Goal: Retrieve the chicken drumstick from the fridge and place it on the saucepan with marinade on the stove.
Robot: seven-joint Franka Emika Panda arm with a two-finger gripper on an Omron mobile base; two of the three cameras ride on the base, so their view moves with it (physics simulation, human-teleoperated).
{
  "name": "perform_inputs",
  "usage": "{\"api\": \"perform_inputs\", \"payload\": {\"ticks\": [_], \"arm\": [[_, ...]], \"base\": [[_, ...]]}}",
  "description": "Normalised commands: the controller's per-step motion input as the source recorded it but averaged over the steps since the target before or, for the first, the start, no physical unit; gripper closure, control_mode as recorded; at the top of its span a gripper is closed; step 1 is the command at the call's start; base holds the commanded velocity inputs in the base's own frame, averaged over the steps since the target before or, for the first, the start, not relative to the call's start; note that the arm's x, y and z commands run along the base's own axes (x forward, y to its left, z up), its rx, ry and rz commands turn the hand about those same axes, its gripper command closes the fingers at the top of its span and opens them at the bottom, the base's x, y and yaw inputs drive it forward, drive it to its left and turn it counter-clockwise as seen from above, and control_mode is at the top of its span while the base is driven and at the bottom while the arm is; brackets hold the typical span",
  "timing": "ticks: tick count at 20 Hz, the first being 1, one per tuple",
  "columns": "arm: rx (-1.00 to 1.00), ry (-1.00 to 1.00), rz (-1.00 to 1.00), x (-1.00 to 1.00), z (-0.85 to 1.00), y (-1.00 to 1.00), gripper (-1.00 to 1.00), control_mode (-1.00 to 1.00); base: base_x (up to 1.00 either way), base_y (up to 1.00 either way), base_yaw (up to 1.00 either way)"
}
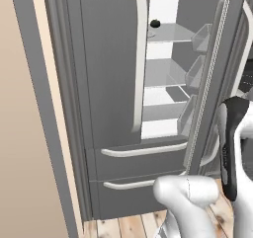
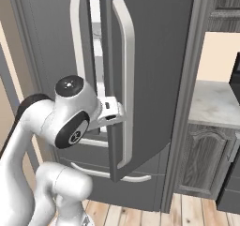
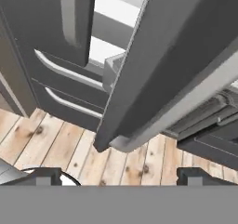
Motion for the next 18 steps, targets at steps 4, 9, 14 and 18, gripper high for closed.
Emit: {"api": "perform_inputs", "payload": {"ticks": [4,9,14,18], "arm": [[-0.37,0.32,-0.13,0.06,0.0,0.8,-1.0,-1.0],[-0.3,0.36,-0.05,0.47,0.04,0.49,-1.0,-1.0],[-0.37,0.23,0.0,0.41,-0.12,0.51,-1.0,-1.0],[-0.25,0.25,0.08,0.7,-0.2,0.12,-1.0,-1.0]], "base": [[0.0,0.0,0.0],[0.0,0.0,0.0],[0.0,0.0,0.0],[0.0,0.0,0.0]]}}
